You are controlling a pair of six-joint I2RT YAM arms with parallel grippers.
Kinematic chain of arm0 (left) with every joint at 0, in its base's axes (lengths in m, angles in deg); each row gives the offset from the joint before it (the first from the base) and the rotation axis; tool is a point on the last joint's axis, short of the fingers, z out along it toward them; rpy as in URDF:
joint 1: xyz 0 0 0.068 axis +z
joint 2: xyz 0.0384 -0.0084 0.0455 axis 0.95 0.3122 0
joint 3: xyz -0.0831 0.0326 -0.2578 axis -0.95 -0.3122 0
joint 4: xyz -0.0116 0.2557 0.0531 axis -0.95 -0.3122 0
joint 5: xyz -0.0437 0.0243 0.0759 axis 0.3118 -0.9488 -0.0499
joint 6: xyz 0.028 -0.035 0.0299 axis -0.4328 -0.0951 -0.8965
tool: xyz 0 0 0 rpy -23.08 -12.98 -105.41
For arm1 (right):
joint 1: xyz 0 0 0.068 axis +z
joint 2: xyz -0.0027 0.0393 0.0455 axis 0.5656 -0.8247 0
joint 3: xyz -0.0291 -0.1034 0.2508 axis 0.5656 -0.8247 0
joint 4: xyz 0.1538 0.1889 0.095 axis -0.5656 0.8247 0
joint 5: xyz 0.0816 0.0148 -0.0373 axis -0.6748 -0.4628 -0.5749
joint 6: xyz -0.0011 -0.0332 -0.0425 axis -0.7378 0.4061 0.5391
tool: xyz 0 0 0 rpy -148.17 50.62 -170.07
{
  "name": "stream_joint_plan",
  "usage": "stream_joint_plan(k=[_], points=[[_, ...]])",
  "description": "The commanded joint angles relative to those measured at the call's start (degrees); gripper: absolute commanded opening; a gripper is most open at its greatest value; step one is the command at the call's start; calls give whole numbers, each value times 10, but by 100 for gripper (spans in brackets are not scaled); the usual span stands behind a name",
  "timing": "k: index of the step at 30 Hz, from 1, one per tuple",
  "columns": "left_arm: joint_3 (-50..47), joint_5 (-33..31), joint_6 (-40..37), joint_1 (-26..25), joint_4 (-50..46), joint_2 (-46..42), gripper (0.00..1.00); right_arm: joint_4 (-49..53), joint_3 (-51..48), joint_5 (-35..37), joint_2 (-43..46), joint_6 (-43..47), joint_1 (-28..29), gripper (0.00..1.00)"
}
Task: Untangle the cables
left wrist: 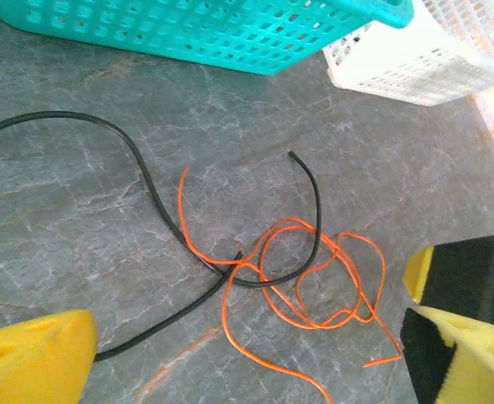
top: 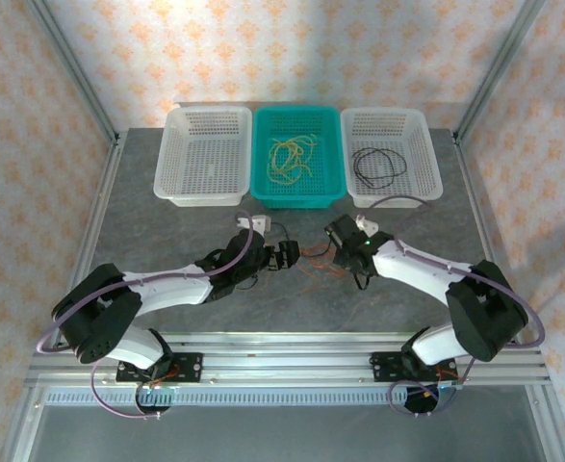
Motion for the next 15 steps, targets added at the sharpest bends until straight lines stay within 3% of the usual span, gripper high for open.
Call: stream_joint_plan(k=[1,9,15], points=[[29,9,-33,-12,5,10,95,-22,-28,-28,18,-6,-18,50],[38,14,-32,-15,16,27,95,-78,-45,-79,-12,2,-35,48],[44,8,-35,-15,9,28,95,-89,-51,-79,-36,-1,-37,44]])
